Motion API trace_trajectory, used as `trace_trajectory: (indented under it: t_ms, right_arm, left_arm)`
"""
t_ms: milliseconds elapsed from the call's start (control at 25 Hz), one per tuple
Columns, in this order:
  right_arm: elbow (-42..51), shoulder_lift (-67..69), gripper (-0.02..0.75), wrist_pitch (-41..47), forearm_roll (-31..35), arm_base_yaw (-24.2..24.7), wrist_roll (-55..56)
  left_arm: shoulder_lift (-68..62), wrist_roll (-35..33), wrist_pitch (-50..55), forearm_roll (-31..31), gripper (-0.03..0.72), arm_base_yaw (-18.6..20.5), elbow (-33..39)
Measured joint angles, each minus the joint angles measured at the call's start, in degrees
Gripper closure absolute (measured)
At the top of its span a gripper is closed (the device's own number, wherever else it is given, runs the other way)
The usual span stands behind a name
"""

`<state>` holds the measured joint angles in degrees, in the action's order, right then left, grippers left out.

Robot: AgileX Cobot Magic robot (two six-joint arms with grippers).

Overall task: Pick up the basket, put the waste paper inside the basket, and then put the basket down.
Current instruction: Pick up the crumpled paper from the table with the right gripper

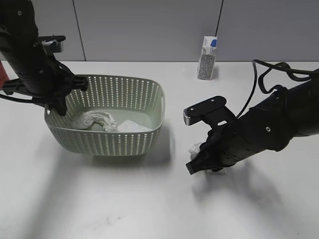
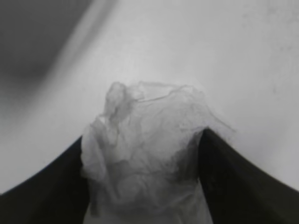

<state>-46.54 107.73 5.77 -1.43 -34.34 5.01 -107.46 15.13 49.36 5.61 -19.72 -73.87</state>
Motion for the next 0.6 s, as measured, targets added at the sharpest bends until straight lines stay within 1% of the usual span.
trace_trajectory:
  t_ms: [40, 80, 200, 280, 400, 480, 600]
  right_arm:
    - [0.0, -0.4, 0.657, 0.4, 0.0, 0.0, 0.0]
    - [0.1, -1.6, 0.685, 0.7, 0.0, 0.0, 0.0]
    - [0.2, -7.7, 0.692, 1.6, 0.1, 0.0, 0.0]
    - [-0.2, -14.4, 0.692, 1.6, 0.4, -0.4, 0.0]
    - [-2.6, -21.9, 0.694, -1.5, 0.3, -2.2, -0.1]
    - [-6.4, -22.8, 0.694, -3.1, 0.4, -4.2, -0.1]
    - [-13.6, -18.6, 0.694, -3.4, 1.4, -7.0, -0.2]
  left_arm:
    - [0.0, 0.0, 0.0, 0.1, 0.686, 0.0, 0.0]
    - [0.0, 0.0, 0.0, 0.1, 0.686, 0.0, 0.0]
    - [0.0, 0.0, 0.0, 0.1, 0.686, 0.0, 0.0]
    - [0.0, 0.0, -0.4, 0.2, 0.686, 0.0, 0.0]
    - [0.0, 0.0, -1.9, 2.1, 0.686, 0.0, 0.0]
    - [0.0, 0.0, -2.7, 3.7, 0.686, -0.1, 0.0]
    - [0.0, 0.0, -2.9, 4.3, 0.686, -0.7, 0.0]
